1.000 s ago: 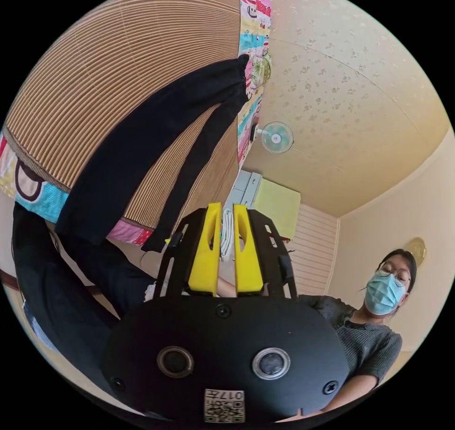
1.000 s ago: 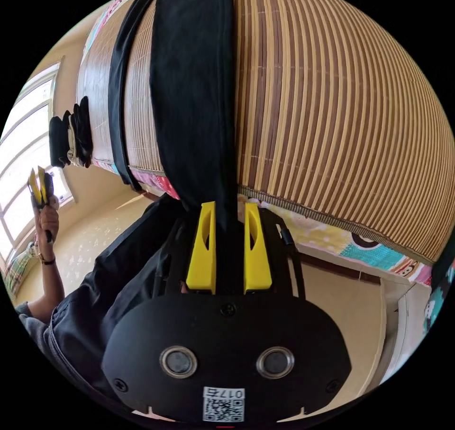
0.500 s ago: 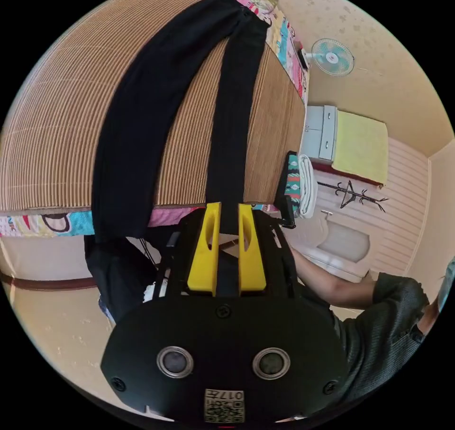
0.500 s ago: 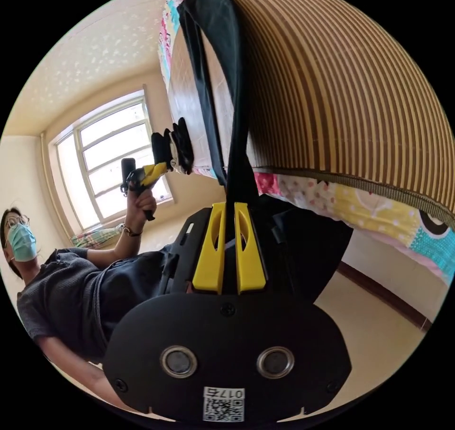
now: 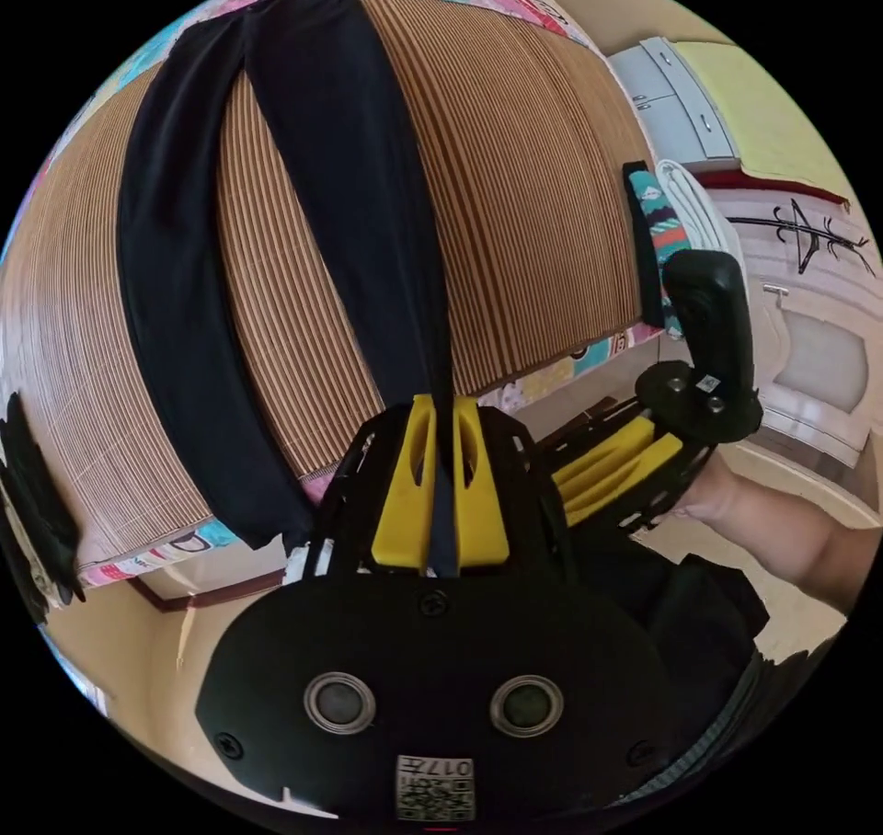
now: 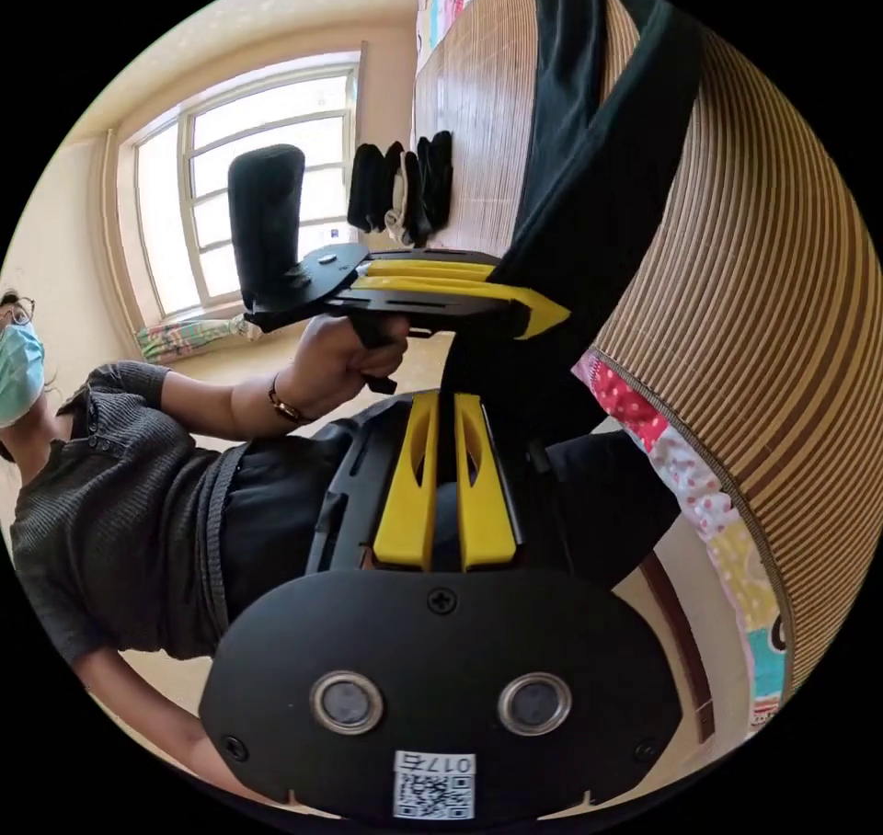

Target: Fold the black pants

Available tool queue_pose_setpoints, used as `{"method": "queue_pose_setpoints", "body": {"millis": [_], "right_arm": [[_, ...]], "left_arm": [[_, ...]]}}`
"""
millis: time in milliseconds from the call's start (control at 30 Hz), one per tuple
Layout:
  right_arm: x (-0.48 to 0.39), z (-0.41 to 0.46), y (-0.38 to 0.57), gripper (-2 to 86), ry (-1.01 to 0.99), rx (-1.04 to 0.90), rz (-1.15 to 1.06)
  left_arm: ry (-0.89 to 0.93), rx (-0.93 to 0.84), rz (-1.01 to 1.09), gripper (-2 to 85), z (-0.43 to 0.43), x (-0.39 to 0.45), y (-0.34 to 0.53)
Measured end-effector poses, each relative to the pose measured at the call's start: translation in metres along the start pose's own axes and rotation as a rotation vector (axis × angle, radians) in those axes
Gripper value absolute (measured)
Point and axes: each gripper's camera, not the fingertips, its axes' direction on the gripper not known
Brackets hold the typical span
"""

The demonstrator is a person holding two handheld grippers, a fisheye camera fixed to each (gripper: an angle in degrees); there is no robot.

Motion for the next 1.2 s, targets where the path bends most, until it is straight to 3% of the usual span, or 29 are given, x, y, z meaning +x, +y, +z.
{"method": "queue_pose_setpoints", "body": {"millis": [100,167,300,500,633,733,833,867,900,1000,1200], "right_arm": [[0.028,-0.044,-0.012,6.3,0.093,-0.079,0.058],[0.043,-0.094,-0.033,8.3,0.154,-0.030,0.100],[0.068,-0.230,-0.108,11.5,0.252,0.313,0.165],[0.098,-0.329,-0.218,14.0,0.247,0.755,0.256],[0.094,-0.333,-0.276,14.2,0.284,0.874,0.266],[0.078,-0.325,-0.325,11.5,0.452,0.850,0.329],[0.044,-0.303,-0.371,5.5,0.697,0.735,0.334],[0.018,-0.287,-0.386,4.2,0.891,0.697,0.330],[-0.013,-0.266,-0.399,3.4,1.075,0.690,0.288],[-0.089,-0.204,-0.427,2.5,1.311,0.724,0.092],[-0.144,-0.106,-0.532,3.3,1.246,0.601,-0.084]], "left_arm": [[0.139,0.061,-0.031,0.5,-0.005,-0.024,0.018],[0.171,0.084,-0.052,0.2,-0.009,-0.039,0.027],[0.186,0.125,-0.091,-0.2,-0.013,-0.067,0.048],[0.317,0.198,-0.162,-0.3,-0.002,-0.110,0.074],[0.407,0.243,-0.187,-0.4,0.006,-0.138,0.087],[0.492,0.274,-0.214,-0.4,0.011,-0.160,0.095],[0.587,0.310,-0.228,-0.6,0.013,-0.180,0.104],[0.607,0.319,-0.227,-0.6,0.013,-0.184,0.106],[0.655,0.344,-0.222,-0.7,0.012,-0.191,0.112],[0.836,0.487,-0.227,-0.9,0.004,-0.215,0.138],[0.918,0.563,-0.358,-0.9,-0.014,-0.262,0.190]]}}
